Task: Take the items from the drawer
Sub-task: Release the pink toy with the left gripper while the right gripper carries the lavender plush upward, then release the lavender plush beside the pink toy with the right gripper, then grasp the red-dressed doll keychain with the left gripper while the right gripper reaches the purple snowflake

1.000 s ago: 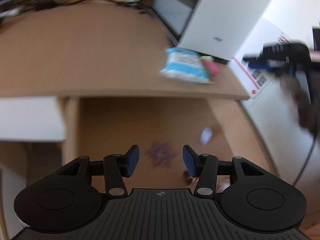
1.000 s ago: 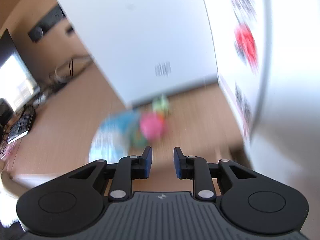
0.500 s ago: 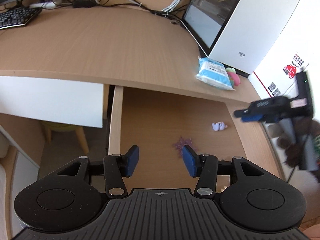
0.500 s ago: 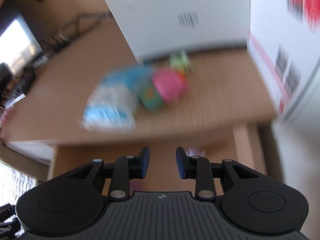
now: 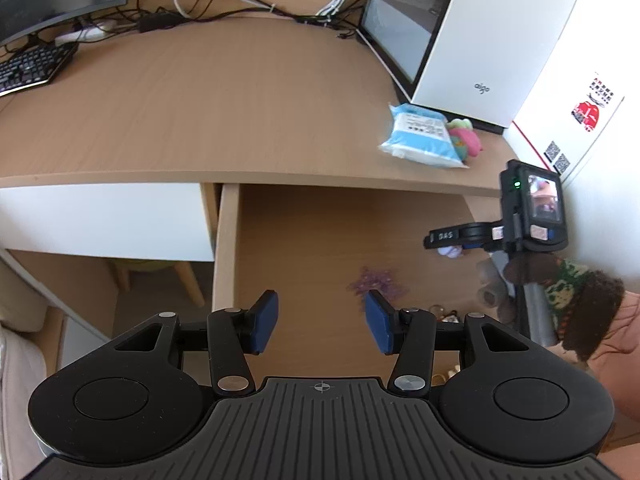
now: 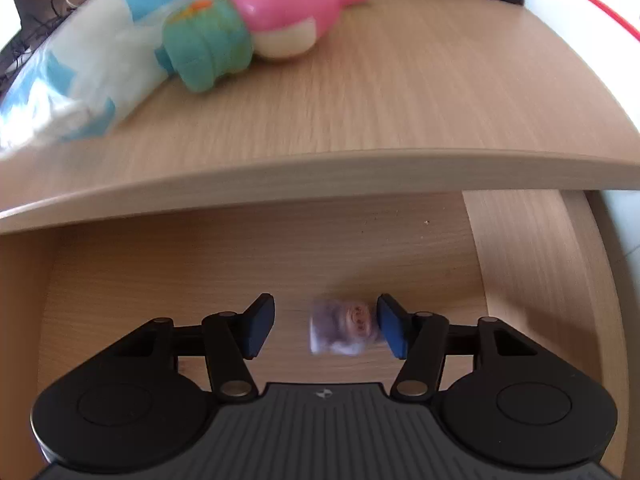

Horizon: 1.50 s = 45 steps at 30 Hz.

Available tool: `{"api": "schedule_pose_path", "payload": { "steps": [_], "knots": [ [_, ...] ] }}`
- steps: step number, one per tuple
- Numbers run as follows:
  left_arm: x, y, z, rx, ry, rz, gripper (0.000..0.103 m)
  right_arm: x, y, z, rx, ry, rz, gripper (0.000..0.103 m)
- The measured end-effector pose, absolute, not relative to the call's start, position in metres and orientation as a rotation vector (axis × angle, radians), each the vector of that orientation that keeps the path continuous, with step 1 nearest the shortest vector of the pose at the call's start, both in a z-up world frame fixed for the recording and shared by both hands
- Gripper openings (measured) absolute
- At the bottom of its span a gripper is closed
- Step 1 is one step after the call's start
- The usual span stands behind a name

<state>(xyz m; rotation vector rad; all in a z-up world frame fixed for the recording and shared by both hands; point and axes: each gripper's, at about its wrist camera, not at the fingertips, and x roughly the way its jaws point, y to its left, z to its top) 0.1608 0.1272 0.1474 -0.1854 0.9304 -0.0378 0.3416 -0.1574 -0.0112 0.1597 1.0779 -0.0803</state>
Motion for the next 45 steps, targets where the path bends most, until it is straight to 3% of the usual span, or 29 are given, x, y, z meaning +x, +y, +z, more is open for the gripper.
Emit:
{"api": "schedule_pose_path", "payload": {
  "steps": [1, 2, 3, 11, 17, 21, 22, 24, 26, 28, 36, 40, 45],
  "knots": [
    [0.161, 0.126, 0.147, -0.187, 0.931, -0.046, 0.052, 0.341, -0.156, -0.011, 0.147, 1.078, -0.086, 0.053],
    [0.162, 0.126, 0.146, -0.191, 0.935, -0.053, 0.052, 0.339, -0.156, -0.01, 0.14, 1.082, -0.094, 0.038],
    [0.163, 0.126, 0.144, -0.198, 0.94, -0.059, 0.052, 0.338, -0.156, -0.009, 0.144, 1.091, -0.09, 0.034],
    [0.171, 0.13, 0.126, -0.27, 0.958, -0.092, 0.052, 0.287, -0.165, 0.026, 0.311, 1.085, -0.037, 0.033],
    [0.173, 0.127, 0.112, -0.275, 1.0, -0.125, 0.052, 0.265, -0.165, 0.111, 0.229, 0.838, -0.027, 0.033],
    [0.171, 0.126, 0.109, -0.264, 1.016, -0.142, 0.052, 0.321, -0.184, 0.147, 0.171, 0.707, -0.098, 0.034],
    [0.17, 0.126, 0.109, -0.257, 1.021, -0.143, 0.052, 0.33, -0.194, 0.15, 0.19, 0.685, -0.109, 0.034],
    [0.169, 0.127, 0.109, -0.243, 1.027, -0.15, 0.052, 0.344, -0.206, 0.154, 0.238, 0.691, -0.124, 0.046],
    [0.168, 0.126, 0.108, -0.226, 1.031, -0.176, 0.052, 0.334, -0.206, 0.153, 0.245, 0.679, -0.126, 0.069],
    [0.171, 0.123, 0.104, -0.201, 1.049, -0.206, 0.052, 0.319, -0.199, 0.148, 0.246, 0.698, -0.107, 0.075],
    [0.184, 0.1, 0.083, -0.082, 1.181, -0.412, 0.052, 0.249, -0.162, 0.107, 0.298, 0.961, -0.008, 0.076],
    [0.192, 0.089, 0.067, -0.096, 1.301, -0.499, 0.052, 0.215, -0.148, 0.104, 0.29, 1.022, 0.022, 0.084],
    [0.207, 0.069, 0.043, -0.152, 1.428, -0.517, 0.052, 0.197, -0.151, 0.099, 0.311, 1.073, -0.005, 0.085]
  ]
}}
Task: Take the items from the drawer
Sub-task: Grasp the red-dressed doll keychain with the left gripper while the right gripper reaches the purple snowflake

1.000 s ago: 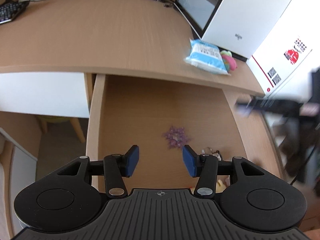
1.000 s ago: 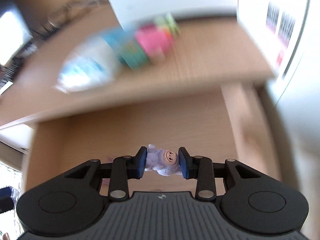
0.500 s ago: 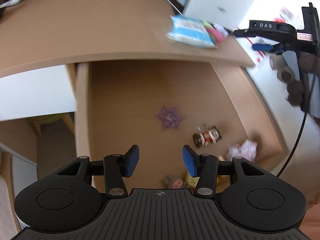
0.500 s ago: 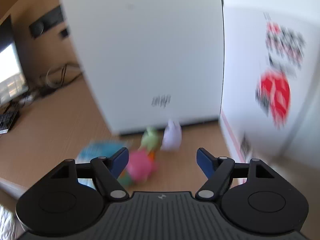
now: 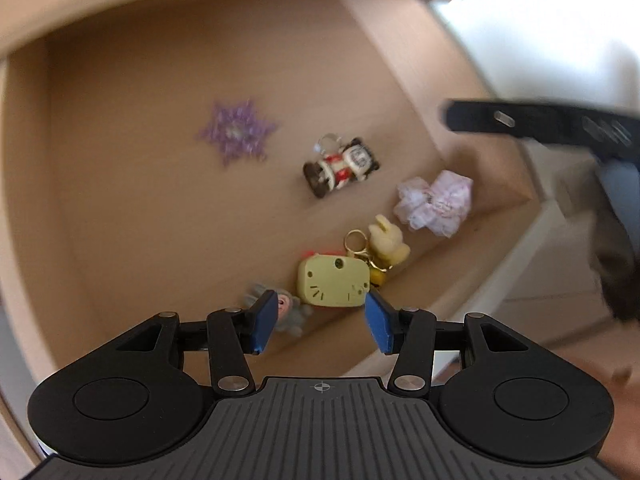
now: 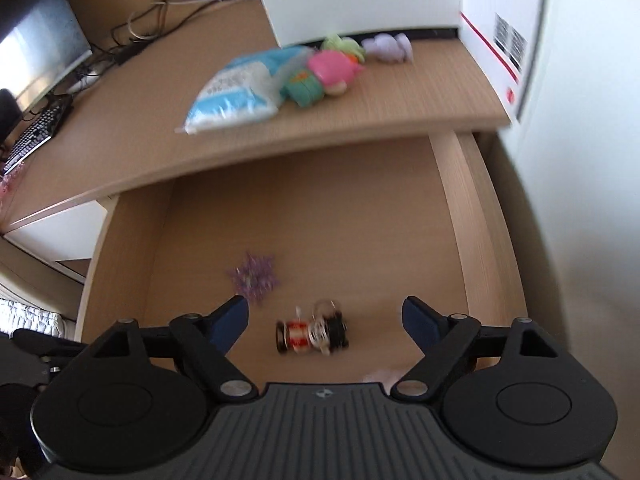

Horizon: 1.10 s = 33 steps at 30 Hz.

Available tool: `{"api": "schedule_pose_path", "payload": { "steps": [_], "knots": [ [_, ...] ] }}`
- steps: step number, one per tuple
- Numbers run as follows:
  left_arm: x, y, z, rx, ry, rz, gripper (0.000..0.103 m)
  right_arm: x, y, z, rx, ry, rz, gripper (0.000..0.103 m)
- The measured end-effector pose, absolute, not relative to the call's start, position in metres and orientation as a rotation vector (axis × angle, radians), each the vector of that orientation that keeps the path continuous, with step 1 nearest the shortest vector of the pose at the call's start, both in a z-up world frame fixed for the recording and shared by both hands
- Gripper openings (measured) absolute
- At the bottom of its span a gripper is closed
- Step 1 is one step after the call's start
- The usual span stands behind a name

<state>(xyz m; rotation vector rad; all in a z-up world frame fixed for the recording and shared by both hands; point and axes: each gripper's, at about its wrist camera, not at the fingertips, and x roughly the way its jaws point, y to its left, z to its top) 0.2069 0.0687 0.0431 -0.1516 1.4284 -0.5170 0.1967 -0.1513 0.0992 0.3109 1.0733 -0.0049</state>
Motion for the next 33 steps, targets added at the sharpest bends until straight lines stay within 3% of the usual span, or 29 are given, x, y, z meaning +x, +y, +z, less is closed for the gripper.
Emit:
{"api": "schedule_pose_path", "payload": {
  "steps": [6, 9, 13, 15, 23, 29, 31, 33],
  "knots": [
    [0.218, 0.07, 0.027, -0.248, 1.489, -0.417, 0.052, 0.186, -0.162, 0.097, 0.319, 1.071, -0.049, 0.09],
    [0.223, 0.067, 0.042, -0.181, 1.364, -0.401, 0.052, 0.183, -0.17, 0.098, 0.333, 1.06, -0.075, 0.091],
    [0.228, 0.04, 0.064, 0.192, 1.05, -0.501, 0.052, 0.182, -0.171, 0.1, 0.309, 1.047, -0.076, 0.091],
    [0.23, 0.029, 0.066, 0.311, 0.995, -0.568, 0.052, 0.182, -0.168, 0.101, 0.289, 1.046, -0.066, 0.091],
    [0.232, -0.031, 0.028, 0.562, 0.993, -0.821, 0.053, 0.173, -0.164, 0.103, 0.217, 1.028, -0.057, 0.092],
    [0.25, -0.045, 0.002, 0.506, 1.029, -0.756, 0.054, 0.174, -0.176, 0.111, 0.237, 0.989, -0.089, 0.092],
    [0.256, -0.044, -0.003, 0.451, 1.034, -0.721, 0.051, 0.174, -0.179, 0.113, 0.236, 0.98, -0.098, 0.092],
    [0.257, -0.041, -0.007, 0.401, 1.073, -0.731, 0.039, 0.174, -0.18, 0.115, 0.224, 0.964, -0.118, 0.092]
  ]
}}
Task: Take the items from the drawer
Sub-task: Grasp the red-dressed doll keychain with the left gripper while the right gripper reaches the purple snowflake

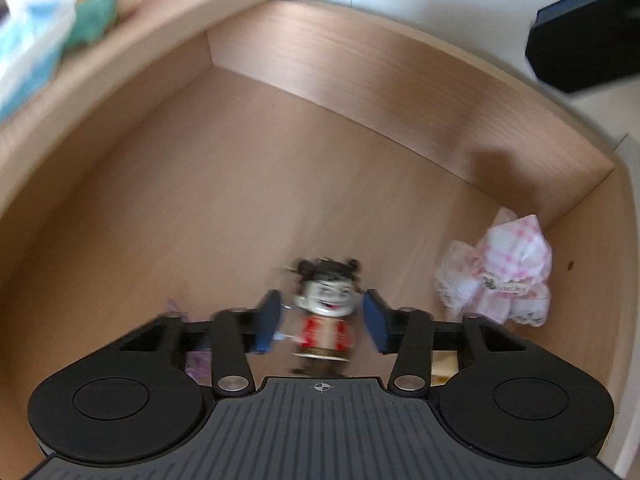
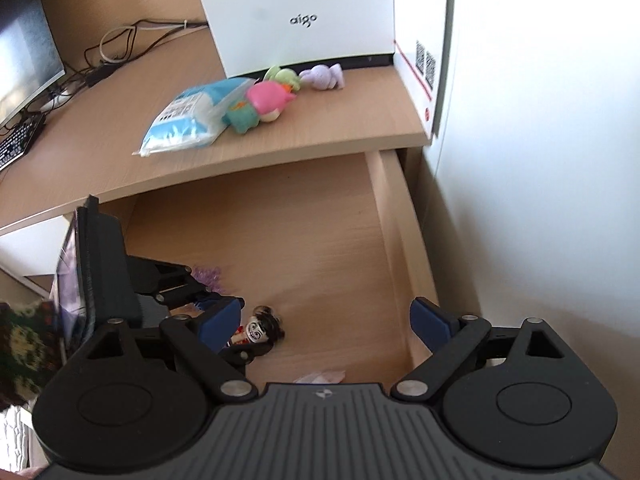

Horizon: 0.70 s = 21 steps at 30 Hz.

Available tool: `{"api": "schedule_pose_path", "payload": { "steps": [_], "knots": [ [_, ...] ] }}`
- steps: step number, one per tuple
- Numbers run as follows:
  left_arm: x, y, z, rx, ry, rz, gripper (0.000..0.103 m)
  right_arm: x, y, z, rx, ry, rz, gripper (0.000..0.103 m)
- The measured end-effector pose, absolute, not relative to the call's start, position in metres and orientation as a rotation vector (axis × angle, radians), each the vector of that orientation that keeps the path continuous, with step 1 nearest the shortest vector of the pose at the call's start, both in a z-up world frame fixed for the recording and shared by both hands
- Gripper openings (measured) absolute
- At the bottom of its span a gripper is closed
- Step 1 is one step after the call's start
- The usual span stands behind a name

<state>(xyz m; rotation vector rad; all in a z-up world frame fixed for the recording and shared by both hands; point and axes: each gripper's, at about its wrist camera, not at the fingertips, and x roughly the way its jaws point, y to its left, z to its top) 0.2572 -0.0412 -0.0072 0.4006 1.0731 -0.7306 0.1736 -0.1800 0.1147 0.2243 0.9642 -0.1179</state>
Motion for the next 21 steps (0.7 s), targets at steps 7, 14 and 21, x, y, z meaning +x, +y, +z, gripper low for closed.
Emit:
{"api": "schedule_pose_path", "payload": {
  "steps": [7, 14, 21],
  "knots": [
    [0.241, 0.021, 0.036, 0.186, 1.16, -0.488, 0.038, 0.189, -0.183, 0.109, 0.218, 0.953, -0.122, 0.092],
    [0.205, 0.116, 0.1, -0.172, 1.111, -0.237, 0.038, 0.247, -0.13, 0.054, 0.217, 1.059, 0.1, 0.092],
    [0.169, 0.15, 0.129, -0.239, 1.03, -0.12, 0.038, 0.298, -0.044, 0.01, -0.012, 1.132, 0.315, 0.078]
  ]
}}
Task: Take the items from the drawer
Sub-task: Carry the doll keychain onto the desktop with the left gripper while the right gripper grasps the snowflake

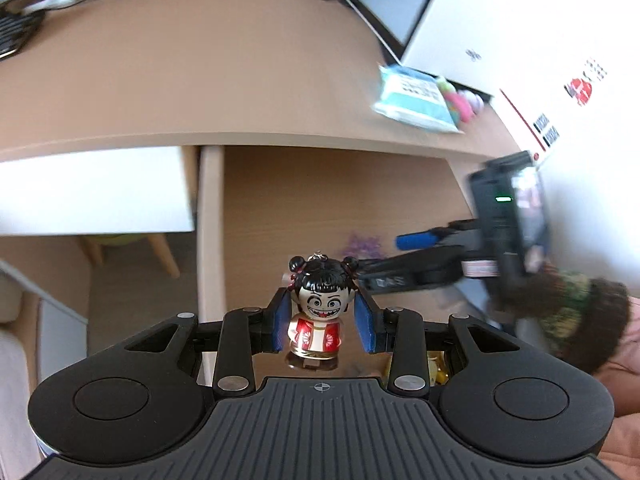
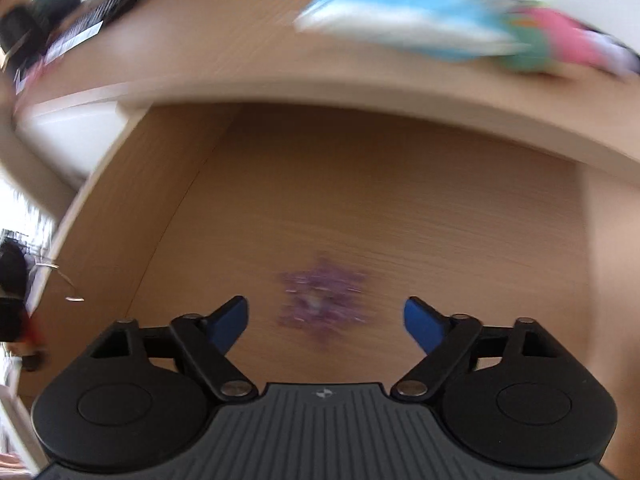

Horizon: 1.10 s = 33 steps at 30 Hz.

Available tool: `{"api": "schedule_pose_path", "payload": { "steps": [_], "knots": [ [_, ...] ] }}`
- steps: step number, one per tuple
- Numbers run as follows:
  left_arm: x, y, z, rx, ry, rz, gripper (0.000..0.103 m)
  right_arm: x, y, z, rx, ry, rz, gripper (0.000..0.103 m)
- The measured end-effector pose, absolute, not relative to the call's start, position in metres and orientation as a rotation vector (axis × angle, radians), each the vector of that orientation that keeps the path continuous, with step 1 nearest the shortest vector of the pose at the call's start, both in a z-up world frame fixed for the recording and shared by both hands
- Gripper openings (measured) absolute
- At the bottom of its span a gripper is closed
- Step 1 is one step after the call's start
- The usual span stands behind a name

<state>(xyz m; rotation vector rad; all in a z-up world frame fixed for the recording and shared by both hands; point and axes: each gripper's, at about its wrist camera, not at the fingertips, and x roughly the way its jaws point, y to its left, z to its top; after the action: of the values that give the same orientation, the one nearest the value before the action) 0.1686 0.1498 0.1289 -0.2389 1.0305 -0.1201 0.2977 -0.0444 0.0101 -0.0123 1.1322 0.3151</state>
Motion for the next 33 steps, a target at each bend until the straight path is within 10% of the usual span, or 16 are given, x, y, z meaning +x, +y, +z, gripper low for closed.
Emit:
{"api": "schedule_pose_path", "payload": {
  "steps": [7, 10, 33],
  "knots": [
    [0.146, 0.15, 0.123, -0.286, 1.02, -0.095, 0.038, 0.311, -0.027, -0.012, -0.107, 1.152, 0.278, 0.078],
    [0.144, 0.151, 0.12, -0.301, 1.019, -0.095, 0.038, 0.309, -0.023, -0.01, -0.156, 1.146, 0.292, 0.053],
    [0.324, 0.104, 0.155, -0.173, 0.717, -0.15, 0.039, 0.198, -0.121, 0.119, 0.072, 0.908, 0.106, 0.053]
  ]
}}
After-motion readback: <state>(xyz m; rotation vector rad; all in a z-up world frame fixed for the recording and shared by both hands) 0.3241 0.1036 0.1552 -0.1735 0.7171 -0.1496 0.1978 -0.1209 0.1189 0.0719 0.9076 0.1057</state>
